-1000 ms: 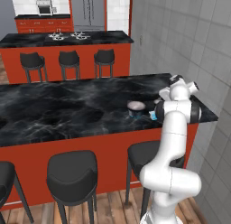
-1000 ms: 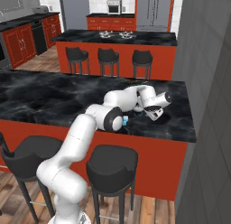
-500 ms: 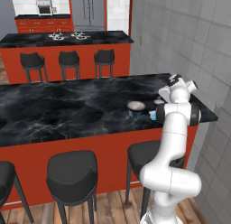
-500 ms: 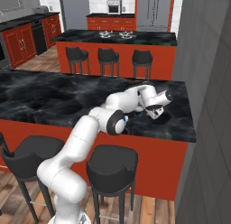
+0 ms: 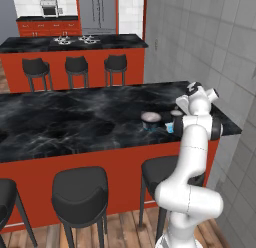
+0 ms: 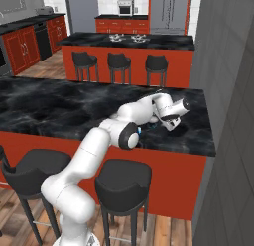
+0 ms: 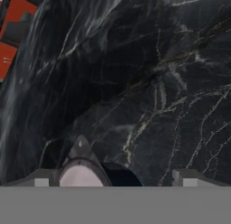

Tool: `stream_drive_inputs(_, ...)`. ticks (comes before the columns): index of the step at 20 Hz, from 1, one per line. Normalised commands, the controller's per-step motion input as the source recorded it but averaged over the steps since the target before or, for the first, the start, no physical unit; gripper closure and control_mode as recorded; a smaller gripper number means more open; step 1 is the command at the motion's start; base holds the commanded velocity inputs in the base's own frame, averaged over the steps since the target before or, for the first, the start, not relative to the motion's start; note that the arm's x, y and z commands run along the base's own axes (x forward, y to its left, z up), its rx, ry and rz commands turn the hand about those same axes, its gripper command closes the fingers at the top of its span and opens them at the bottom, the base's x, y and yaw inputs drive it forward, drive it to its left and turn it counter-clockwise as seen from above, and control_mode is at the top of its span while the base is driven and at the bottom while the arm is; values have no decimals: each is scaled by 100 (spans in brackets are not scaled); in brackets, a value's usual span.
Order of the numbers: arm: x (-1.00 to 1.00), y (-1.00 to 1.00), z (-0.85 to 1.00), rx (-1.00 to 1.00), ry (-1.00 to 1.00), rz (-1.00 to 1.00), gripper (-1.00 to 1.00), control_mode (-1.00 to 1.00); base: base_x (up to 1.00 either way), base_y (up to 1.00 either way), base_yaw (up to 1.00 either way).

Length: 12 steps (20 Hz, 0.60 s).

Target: Stack the yogurt containers by placing the smaller containers on top of the larger containers.

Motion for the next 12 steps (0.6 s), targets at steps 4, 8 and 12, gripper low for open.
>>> stream_drive_inputs(4,-3,0,0,0,0,0,-100,-100,0,0,0)
stream_drive_inputs(8,-19,0,0,0,0,0,-100,-100,0,0,0)
stream_drive_inputs(12,-31,0,0,0,0,0,-100,-100,0,0,0)
